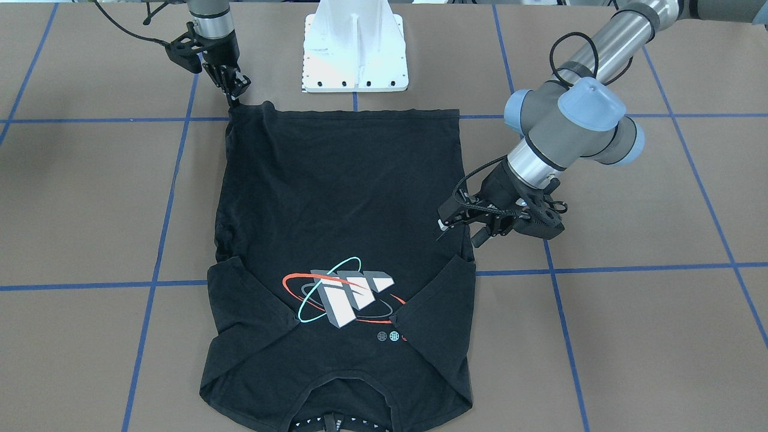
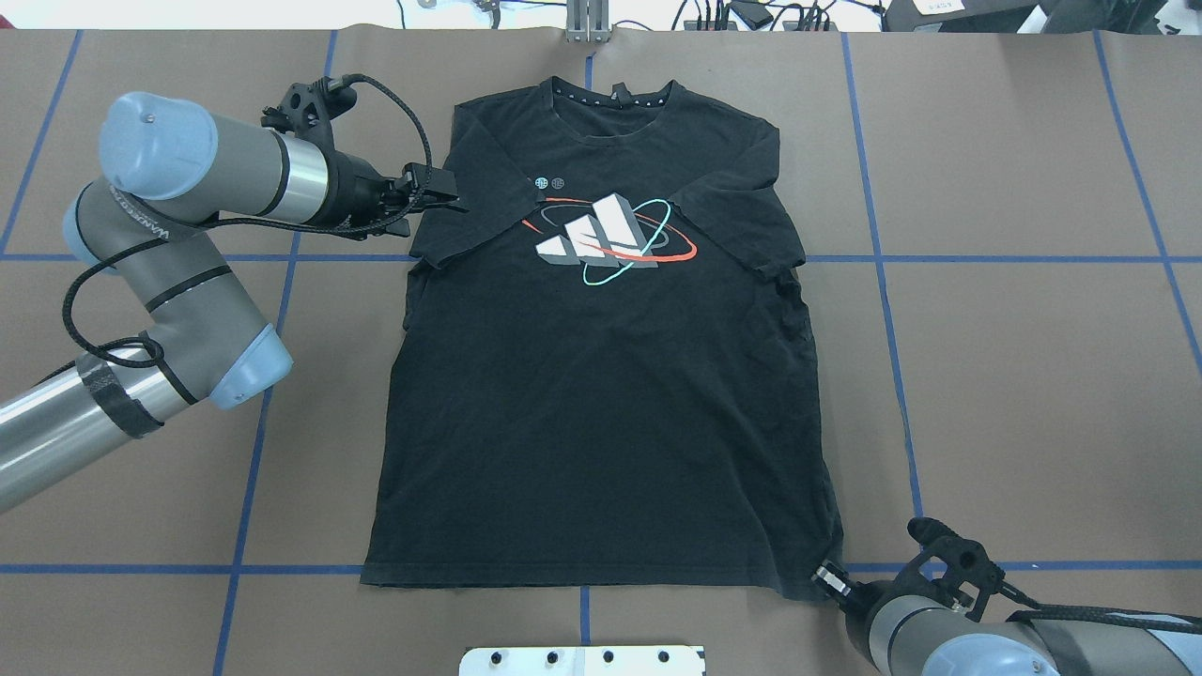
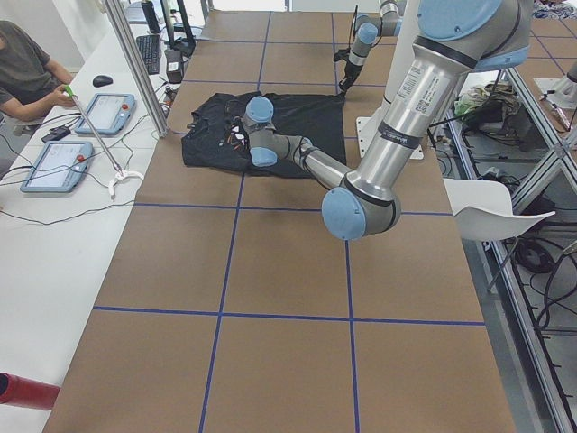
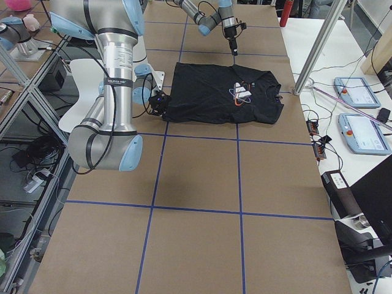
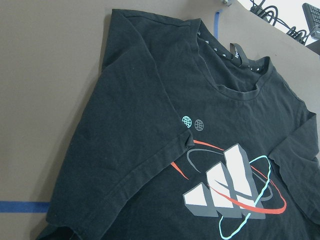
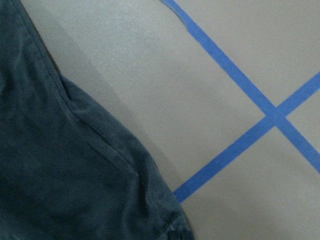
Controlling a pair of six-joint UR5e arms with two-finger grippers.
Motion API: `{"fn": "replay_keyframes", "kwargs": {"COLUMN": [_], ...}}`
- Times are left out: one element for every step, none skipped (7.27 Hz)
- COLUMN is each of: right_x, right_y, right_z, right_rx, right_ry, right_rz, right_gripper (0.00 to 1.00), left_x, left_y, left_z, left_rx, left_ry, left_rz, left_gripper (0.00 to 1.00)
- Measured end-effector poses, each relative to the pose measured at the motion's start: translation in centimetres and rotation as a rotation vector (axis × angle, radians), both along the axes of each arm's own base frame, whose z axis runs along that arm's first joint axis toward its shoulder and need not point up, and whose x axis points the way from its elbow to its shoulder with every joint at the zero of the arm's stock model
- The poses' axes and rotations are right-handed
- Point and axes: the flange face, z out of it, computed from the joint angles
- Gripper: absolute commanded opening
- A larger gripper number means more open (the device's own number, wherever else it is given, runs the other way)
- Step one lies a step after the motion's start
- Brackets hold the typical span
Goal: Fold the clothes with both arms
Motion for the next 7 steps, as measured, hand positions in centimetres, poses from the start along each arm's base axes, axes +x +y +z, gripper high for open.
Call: {"fn": "replay_keyframes", "kwargs": {"right_x": [0.9,1.9,2.6,3.0,3.3,3.5,3.7], "right_y": [0.0,0.0,0.1,0.1,0.2,0.3,0.3], "right_z": [-0.5,-0.9,-1.2,-1.2,-1.4,-1.6,-1.6], "right_rx": [-0.002,-0.007,-0.011,-0.015,-0.018,-0.021,-0.023], "right_ry": [-0.01,-0.017,-0.02,-0.019,-0.021,-0.024,-0.025], "right_rz": [-0.001,-0.008,-0.017,-0.025,-0.034,-0.041,-0.045], "right_gripper": [0.0,0.0,0.0,0.0,0.0,0.0,0.0], "left_x": [-1.1,-3.1,-4.7,-5.0,-4.6,-3.2,-0.5], "left_y": [1.1,3.4,6.6,10.3,14.3,18.1,22.3], "left_z": [0.4,1.2,1.7,1.9,2.0,1.8,1.2], "left_rx": [0.002,-0.003,-0.043,-0.113,-0.197,-0.287,-0.362], "left_ry": [0.007,0.018,0.046,0.079,0.108,0.119,0.088], "left_rz": [-0.002,-0.004,-0.008,-0.015,-0.018,-0.015,-0.022], "left_gripper": [0.99,0.99,0.99,0.99,0.99,0.99,0.98]}}
